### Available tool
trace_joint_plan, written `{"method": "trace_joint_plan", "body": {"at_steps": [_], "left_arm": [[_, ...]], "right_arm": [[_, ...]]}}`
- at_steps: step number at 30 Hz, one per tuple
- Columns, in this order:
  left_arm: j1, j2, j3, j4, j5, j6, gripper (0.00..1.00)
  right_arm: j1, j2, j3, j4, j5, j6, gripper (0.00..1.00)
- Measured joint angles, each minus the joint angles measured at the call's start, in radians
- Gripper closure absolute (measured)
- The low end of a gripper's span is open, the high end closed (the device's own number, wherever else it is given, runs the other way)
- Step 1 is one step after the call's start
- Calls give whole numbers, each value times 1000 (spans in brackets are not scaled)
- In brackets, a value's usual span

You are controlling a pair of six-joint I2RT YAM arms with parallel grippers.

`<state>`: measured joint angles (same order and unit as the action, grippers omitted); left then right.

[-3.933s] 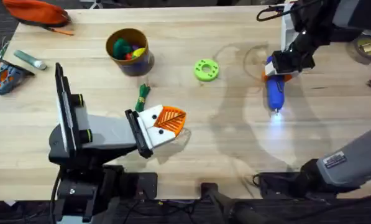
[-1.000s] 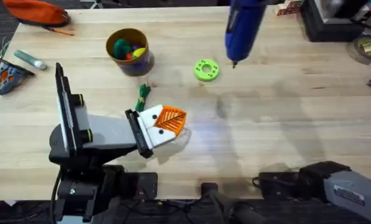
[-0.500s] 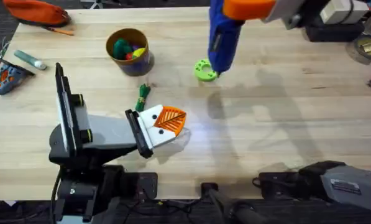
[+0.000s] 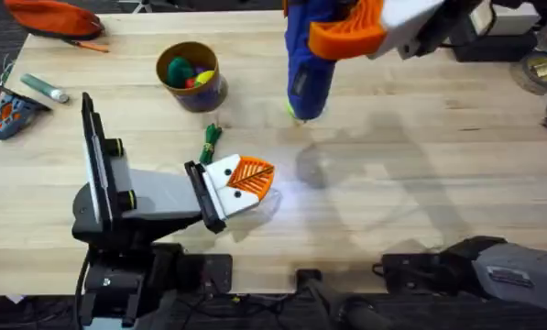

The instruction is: Pick up the gripper from the table and insert it into the empty holder that is missing its gripper. Then pick up a screw, insert it into the mounting hole, and use the screwdriver to tighten it. Finally, clean up the table by picking up the vegetable and placing it into the bucket.

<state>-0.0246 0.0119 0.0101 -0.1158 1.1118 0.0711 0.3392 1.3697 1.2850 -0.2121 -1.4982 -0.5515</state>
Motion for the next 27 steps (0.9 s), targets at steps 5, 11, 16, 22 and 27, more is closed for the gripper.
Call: {"method": "trace_joint_plan", "body": {"at_steps": [5,11,16,22,27], "left_arm": [[0,0,0,0,0,0,985],[0,0,0,0,0,0,985],[0,0,0,0,0,0,985],[0,0,0,0,0,0,985],[0,0,0,0,0,0,985]], "right_arm": [[30,0,0,11,0,-11,993],[66,0,0,36,0,-15,993],[100,0,0,92,-3,-18,993],[160,0,0,127,-9,-19,993],[195,0,0,164,-13,-18,993]]}}
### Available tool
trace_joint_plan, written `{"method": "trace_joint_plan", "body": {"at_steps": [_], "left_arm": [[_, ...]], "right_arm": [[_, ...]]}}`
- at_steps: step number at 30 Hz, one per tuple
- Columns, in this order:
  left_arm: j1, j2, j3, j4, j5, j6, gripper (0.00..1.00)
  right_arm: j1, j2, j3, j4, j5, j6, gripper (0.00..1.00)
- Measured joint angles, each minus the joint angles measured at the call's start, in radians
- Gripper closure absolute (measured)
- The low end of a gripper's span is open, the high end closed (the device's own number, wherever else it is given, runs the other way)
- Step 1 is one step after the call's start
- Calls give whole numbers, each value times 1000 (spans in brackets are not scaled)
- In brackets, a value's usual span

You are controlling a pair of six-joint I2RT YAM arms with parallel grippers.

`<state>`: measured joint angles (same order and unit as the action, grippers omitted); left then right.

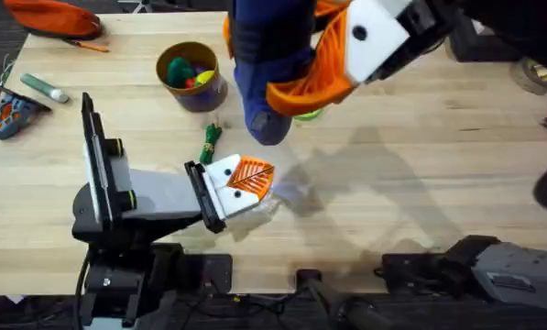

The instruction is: Pick up the gripper from the table and insert it into the empty holder that is missing its gripper. Then pick up a screw, insert it into the mounting hole, and use the screwdriver to tighten it. Finally, clean up the table by picking up the vegetable and placing it into the bucket.

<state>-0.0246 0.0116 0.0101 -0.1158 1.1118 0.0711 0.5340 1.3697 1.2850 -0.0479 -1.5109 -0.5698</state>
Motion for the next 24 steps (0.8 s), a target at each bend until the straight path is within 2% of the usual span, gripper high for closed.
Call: {"method": "trace_joint_plan", "body": {"at_steps": [12,24], "left_arm": [[0,0,0,0,0,0,985],[0,0,0,0,0,0,985]], "right_arm": [[39,5,0,51,-3,0,993],[94,71,0,112,-5,0,993]]}}
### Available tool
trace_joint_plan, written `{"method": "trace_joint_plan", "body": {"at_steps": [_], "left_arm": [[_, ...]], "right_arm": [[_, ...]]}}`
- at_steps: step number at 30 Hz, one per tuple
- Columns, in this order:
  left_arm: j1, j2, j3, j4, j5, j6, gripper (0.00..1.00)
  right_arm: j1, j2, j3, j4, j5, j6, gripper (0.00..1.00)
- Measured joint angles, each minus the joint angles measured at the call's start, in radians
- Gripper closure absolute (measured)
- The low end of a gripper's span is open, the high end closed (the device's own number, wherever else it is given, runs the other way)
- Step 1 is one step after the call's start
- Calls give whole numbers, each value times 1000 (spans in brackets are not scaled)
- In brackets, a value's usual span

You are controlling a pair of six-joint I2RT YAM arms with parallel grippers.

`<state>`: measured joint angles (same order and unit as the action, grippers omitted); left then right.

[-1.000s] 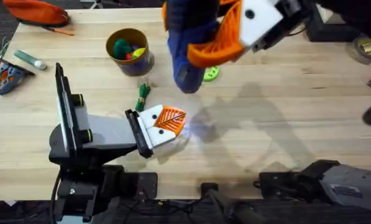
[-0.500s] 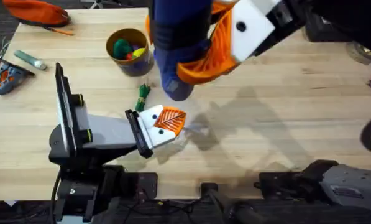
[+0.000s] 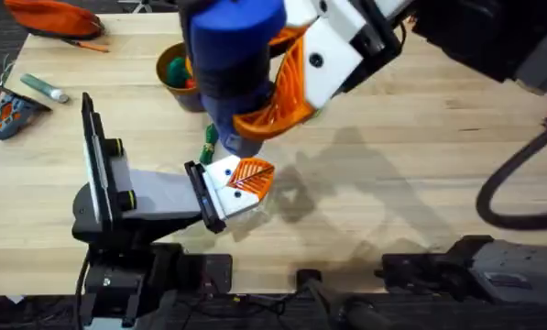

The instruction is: Pick up the gripper from the table and insert it into the empty holder that is missing its gripper. Then pick up a screw, insert it into the mounting hole, and use the screwdriver to tighten it. Finally, clean up the table by picking up the vegetable and placing it into the bucket.

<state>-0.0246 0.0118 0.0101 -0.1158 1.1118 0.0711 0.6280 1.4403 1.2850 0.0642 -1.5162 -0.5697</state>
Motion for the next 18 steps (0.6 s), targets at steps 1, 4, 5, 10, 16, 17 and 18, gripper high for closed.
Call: {"method": "trace_joint_plan", "body": {"at_steps": [1,4,5,10,16,17,18], "left_arm": [[0,0,0,0,0,0,985],[0,0,0,0,0,0,985],[0,0,0,0,0,0,985],[0,0,0,0,0,0,985],[0,0,0,0,0,0,985],[0,0,0,0,0,0,985],[0,0,0,0,0,0,985]], "right_arm": [[4,0,0,2,0,0,993],[12,0,0,3,0,0,993],[16,0,0,3,0,0,993],[27,0,0,3,0,0,993],[33,1,0,4,0,0,993],[36,2,0,4,0,0,993],[41,5,0,4,0,0,993]]}}
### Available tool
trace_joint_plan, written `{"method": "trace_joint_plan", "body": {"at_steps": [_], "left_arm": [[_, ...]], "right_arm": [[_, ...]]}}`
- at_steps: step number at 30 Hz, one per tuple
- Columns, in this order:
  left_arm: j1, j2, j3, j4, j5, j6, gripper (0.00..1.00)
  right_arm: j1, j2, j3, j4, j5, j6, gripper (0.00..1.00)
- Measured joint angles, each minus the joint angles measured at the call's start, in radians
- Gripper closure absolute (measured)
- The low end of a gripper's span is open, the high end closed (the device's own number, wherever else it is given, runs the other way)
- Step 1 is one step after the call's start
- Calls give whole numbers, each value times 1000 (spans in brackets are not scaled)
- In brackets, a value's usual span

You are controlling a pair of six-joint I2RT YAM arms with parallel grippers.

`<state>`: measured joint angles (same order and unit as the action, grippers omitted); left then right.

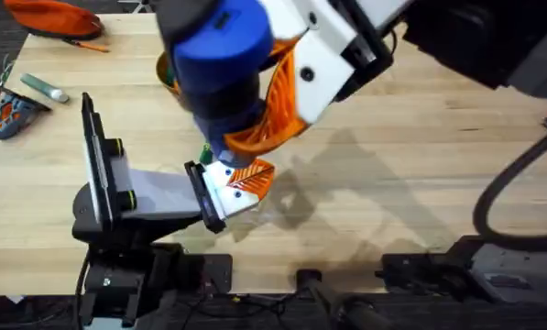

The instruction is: Pick up the gripper from the table and insert it into the empty holder that is missing its gripper. Then pick up a screw, insert it into the mounting hole, and use the screwdriver to tighten it. Finally, clean up the table by picking up the vegetable and placing it into the bucket.

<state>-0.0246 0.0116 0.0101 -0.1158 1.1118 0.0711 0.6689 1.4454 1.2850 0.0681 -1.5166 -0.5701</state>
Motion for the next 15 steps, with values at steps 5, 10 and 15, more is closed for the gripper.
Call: {"method": "trace_joint_plan", "body": {"at_steps": [5,10,15], "left_arm": [[0,0,0,0,0,0,985],[0,0,0,0,0,0,985],[0,0,0,0,0,0,985]], "right_arm": [[21,28,0,7,0,0,993],[22,49,0,21,0,0,993],[34,49,0,37,0,-1,993]]}}
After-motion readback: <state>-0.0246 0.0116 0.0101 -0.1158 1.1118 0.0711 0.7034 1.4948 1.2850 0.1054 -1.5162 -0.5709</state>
